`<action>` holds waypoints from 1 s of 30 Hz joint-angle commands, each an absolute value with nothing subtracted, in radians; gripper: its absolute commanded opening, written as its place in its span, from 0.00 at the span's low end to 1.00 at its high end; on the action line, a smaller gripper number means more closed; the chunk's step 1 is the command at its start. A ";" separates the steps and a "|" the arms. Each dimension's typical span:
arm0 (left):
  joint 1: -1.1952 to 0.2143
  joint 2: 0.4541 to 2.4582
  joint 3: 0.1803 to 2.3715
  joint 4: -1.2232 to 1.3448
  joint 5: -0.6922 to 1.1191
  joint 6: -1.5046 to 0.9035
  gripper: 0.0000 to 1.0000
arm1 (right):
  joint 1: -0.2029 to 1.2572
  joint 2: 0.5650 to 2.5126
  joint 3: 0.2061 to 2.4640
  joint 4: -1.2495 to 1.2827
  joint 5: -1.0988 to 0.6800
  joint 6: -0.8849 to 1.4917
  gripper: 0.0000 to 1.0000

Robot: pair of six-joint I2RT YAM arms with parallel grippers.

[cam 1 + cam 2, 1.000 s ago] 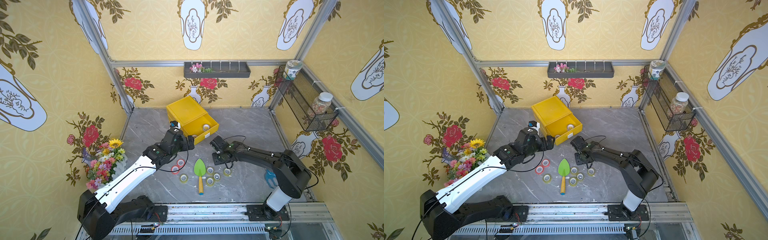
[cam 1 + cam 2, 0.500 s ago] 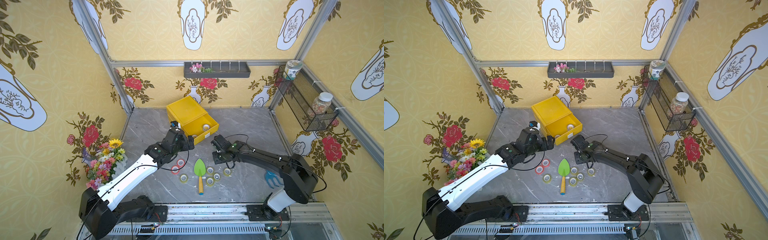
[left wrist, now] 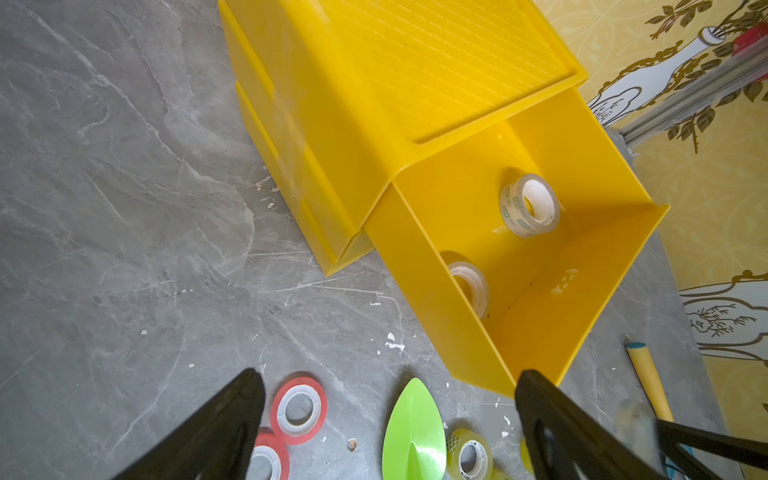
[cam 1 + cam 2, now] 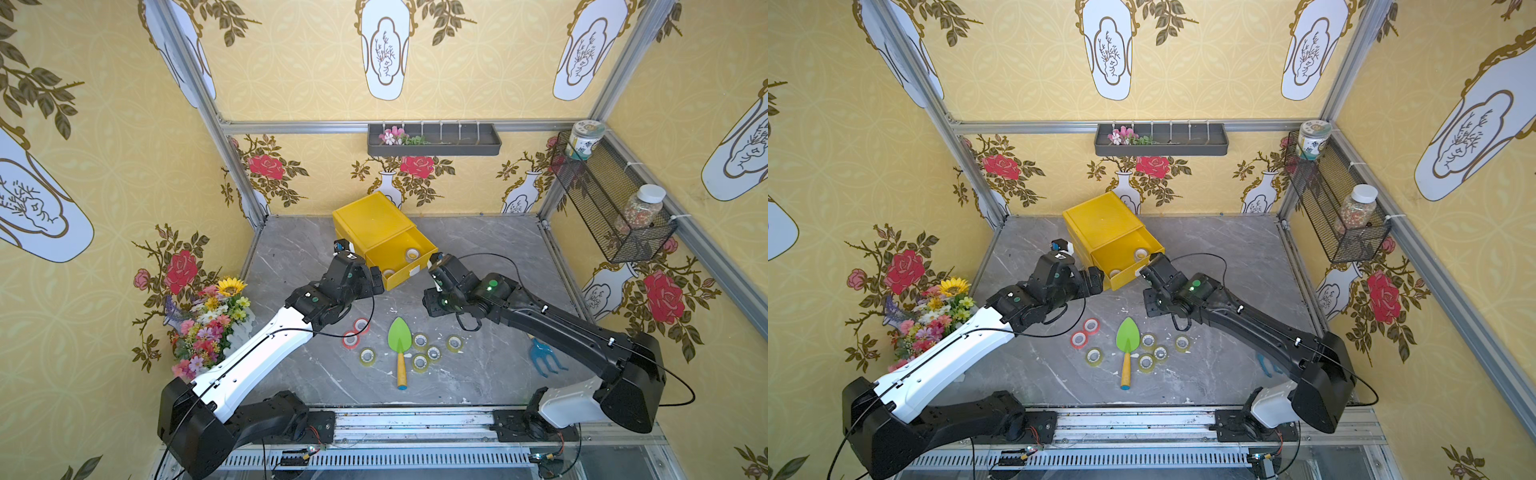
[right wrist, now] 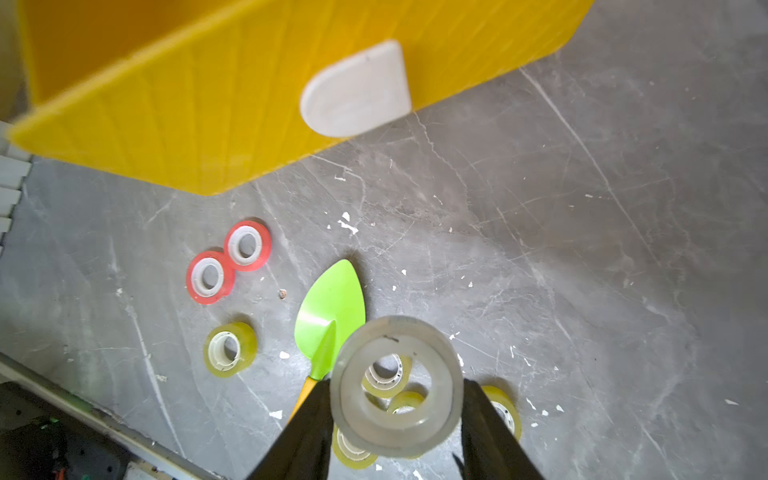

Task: Place the transparent tape into the drawer according to color
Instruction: Place the tape in the drawer.

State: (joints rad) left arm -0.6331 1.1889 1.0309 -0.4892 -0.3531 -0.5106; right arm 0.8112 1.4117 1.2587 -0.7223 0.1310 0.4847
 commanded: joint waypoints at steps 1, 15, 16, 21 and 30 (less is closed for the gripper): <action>-0.626 1.184 1.035 -0.494 -0.365 -0.518 1.00 | 0.819 1.398 1.327 -0.768 0.153 0.460 0.45; -0.606 1.177 1.033 -0.488 -0.346 -0.525 1.00 | 0.746 1.753 1.843 -0.745 0.086 0.279 0.45; -0.606 1.174 1.034 -0.490 -0.347 -0.525 1.00 | 0.731 1.784 1.870 -0.747 0.070 0.278 0.45; -0.590 1.181 1.028 -0.496 -0.346 -0.521 1.00 | 0.705 1.877 1.903 -0.732 0.038 0.276 0.47; -0.568 1.183 1.051 -0.499 -0.312 -0.514 1.00 | 0.706 1.788 1.812 -0.667 0.035 0.275 0.60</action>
State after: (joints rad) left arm -0.5739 1.1793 1.0378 -0.5045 -0.3286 -0.5240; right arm 0.7063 1.8091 1.8271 -0.7147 0.0387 0.2832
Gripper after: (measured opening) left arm 0.996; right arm 0.595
